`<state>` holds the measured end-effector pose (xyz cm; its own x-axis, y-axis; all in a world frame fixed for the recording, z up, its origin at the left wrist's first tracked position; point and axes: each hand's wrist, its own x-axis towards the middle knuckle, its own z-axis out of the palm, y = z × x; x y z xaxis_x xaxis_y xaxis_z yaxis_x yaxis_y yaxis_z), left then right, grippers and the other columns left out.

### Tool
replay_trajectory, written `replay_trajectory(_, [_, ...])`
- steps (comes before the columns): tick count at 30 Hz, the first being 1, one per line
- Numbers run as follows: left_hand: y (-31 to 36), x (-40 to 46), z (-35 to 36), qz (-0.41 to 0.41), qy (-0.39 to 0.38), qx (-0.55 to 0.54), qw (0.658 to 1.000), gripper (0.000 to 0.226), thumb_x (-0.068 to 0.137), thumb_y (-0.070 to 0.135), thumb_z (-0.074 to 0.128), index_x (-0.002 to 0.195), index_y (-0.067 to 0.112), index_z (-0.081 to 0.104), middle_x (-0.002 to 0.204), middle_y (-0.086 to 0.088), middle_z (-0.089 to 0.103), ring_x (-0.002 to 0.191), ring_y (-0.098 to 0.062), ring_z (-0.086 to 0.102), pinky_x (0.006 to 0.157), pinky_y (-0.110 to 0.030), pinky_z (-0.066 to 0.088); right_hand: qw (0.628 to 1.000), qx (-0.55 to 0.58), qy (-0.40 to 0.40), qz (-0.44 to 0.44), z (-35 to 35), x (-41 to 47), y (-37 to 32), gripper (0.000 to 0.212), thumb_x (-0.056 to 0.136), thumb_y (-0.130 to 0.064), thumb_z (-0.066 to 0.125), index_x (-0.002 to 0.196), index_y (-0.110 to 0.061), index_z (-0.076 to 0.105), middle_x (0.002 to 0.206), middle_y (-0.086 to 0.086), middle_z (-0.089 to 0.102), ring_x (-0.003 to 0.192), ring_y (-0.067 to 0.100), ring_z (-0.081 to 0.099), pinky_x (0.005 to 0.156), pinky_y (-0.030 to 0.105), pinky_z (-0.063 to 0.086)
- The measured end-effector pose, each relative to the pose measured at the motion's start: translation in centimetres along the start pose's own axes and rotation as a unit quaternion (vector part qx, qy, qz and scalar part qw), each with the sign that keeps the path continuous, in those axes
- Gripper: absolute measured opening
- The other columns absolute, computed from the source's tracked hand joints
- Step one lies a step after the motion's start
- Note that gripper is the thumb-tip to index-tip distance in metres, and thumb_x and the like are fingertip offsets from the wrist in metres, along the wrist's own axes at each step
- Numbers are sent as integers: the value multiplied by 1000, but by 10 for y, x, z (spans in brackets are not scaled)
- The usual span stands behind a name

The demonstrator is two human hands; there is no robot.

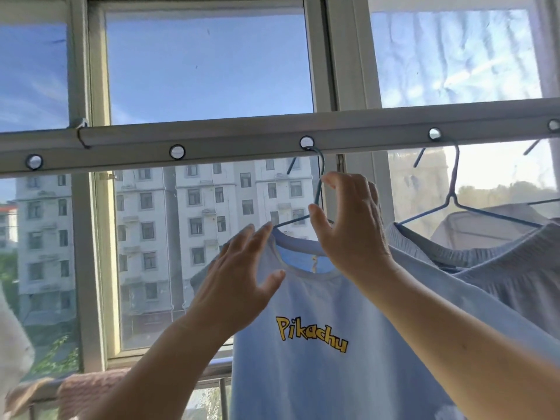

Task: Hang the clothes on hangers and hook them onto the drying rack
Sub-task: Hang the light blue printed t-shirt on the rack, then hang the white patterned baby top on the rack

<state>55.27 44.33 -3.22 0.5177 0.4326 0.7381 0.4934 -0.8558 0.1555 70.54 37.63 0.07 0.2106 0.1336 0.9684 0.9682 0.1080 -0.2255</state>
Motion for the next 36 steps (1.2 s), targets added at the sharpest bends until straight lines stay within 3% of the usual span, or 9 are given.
replay_trajectory(6, [-5,-12,-16,3,18,43,999,73,87,45,50,145,35,6,155,7,10,142,-11,12,112,-31,16,994,-45,9,-100,3,-19,-24,31,77,-24,50,105,-15,58,103,3,61,98,18,47,82,26,31])
replay_trajectory(14, [-29,-37,-64,14,60,106,992,68,85,41,55,143,30,22,153,-3,21,140,-20,22,115,-42,21,987,-12,-89,-136,34,-37,-85,29,80,-21,60,108,-17,59,107,3,63,102,25,57,87,39,42])
replay_trajectory(20, [-96,-68,-135,-15,70,264,962,63,86,40,54,141,27,26,152,-3,24,139,-21,24,116,-43,14,978,86,-151,-113,88,-47,-165,28,86,-24,59,113,-21,56,110,-3,61,106,16,53,85,26,32])
replay_trajectory(25, [-149,-92,-209,-66,66,367,926,62,85,35,57,139,20,31,148,-5,31,135,-24,28,114,-42,18,946,146,-249,-147,136,-57,-230,30,89,-29,55,118,-24,51,113,-6,57,103,12,52,88,30,40])
replay_trajectory(28, [-180,-109,-254,-112,49,493,862,46,85,32,56,124,11,45,133,-13,47,119,-32,46,102,-42,31,921,186,-302,-161,163,-65,-274,28,90,-31,53,117,-24,52,113,-7,56,96,9,50,82,30,43])
replay_trajectory(31, [-209,-129,-290,-199,1,571,797,12,87,21,52,92,10,53,93,-8,56,90,-31,57,81,-37,39,902,236,-329,-152,190,-72,-314,26,91,-29,52,117,-24,54,108,-7,57,96,11,53,85,33,48])
replay_trajectory(33, [-226,-138,-307,-258,-41,543,798,14,89,16,48,78,10,54,78,-3,53,75,-25,54,67,-27,37,890,270,-340,-138,205,-73,-336,25,93,-27,50,117,-22,54,107,-5,59,97,13,55,88,34,48])
replay_trajectory(36, [-235,-142,-317,-293,-121,431,845,30,91,17,48,61,13,45,64,-1,43,60,-16,43,50,-24,28,871,322,-360,-94,223,-68,-364,27,95,-30,45,120,-23,54,112,-1,64,100,16,58,86,33,48])
